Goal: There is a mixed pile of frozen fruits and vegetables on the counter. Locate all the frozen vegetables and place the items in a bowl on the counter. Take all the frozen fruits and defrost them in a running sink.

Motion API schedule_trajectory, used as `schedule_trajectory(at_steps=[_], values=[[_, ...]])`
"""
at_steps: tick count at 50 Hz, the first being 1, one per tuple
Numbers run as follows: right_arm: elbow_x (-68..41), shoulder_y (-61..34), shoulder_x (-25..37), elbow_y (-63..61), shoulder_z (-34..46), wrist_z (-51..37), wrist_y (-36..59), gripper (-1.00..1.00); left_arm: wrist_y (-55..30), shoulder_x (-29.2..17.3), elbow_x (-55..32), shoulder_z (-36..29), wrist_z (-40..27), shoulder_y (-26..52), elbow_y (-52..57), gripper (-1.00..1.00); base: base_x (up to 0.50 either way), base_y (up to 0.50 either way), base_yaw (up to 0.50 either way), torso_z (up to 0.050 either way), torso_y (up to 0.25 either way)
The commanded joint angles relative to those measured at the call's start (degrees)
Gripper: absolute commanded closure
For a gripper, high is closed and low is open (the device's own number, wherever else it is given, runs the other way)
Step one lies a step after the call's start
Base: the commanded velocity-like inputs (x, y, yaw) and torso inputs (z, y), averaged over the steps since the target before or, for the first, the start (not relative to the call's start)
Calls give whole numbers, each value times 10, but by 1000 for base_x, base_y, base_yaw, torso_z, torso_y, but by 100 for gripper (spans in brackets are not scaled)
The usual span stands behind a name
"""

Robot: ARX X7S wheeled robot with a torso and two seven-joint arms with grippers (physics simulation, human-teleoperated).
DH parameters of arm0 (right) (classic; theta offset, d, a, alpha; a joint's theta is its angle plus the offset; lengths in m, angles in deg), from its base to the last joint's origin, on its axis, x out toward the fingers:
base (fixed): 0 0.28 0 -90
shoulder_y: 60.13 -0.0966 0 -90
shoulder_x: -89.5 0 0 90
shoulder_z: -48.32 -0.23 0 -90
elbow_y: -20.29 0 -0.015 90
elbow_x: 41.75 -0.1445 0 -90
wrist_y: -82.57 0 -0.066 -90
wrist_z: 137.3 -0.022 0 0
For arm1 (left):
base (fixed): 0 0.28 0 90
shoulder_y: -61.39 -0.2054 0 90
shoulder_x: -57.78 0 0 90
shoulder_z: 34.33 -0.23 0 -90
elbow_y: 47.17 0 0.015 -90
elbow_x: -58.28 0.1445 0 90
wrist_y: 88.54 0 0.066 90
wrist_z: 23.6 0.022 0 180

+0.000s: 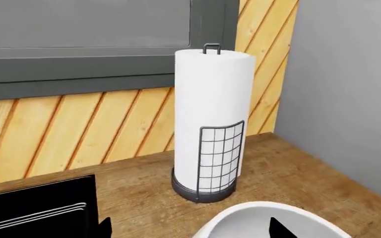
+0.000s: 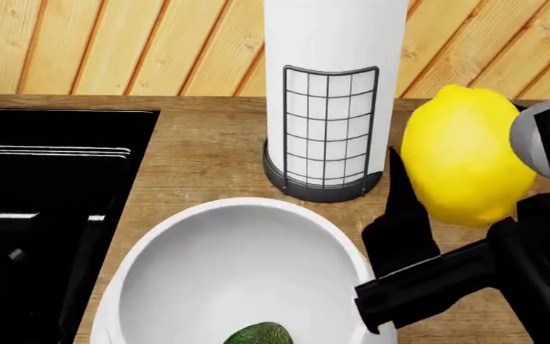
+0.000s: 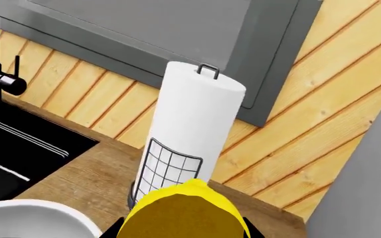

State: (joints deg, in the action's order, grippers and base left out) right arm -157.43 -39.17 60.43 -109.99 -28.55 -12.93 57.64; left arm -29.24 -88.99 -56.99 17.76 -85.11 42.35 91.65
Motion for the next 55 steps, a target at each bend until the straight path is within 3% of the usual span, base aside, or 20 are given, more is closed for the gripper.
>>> schedule_trajectory(at_steps=[1, 9, 19, 24, 37, 38, 50, 55], values=[[-105, -136, -71, 36, 117, -48, -3, 100, 10, -52, 4, 32, 21, -24, 17, -100, 0, 0, 0, 0, 0], [-148, -149, -136, 46, 177, -71, -32, 100, 14, -68, 22, 39, 30, -38, 16, -100, 0, 0, 0, 0, 0], [-150, -153, -213, 64, 234, -87, -48, 100, 58, -130, 30, 72, 68, -89, 25, -100, 0, 0, 0, 0, 0], [-148, -135, -221, 66, 246, -87, -53, 100, 64, -158, 42, 81, 74, -104, 26, -100, 0, 0, 0, 0, 0], [-152, -131, -215, 62, 267, -109, -59, 100, 73, -178, 35, 88, 85, -118, 32, -100, 0, 0, 0, 0, 0], [-151, -132, -214, 62, 267, -110, -59, -100, 71, -174, 36, 87, 83, -116, 30, -100, 0, 0, 0, 0, 0], [-141, -164, -216, 67, 263, -113, -52, -100, 54, -149, 48, 77, 74, -110, 25, -100, 0, 0, 0, 0, 0], [-110, -176, -200, 84, 238, -93, -40, -100, 64, -159, 50, 82, 80, -120, 28, -100, 0, 0, 0, 0, 0]])
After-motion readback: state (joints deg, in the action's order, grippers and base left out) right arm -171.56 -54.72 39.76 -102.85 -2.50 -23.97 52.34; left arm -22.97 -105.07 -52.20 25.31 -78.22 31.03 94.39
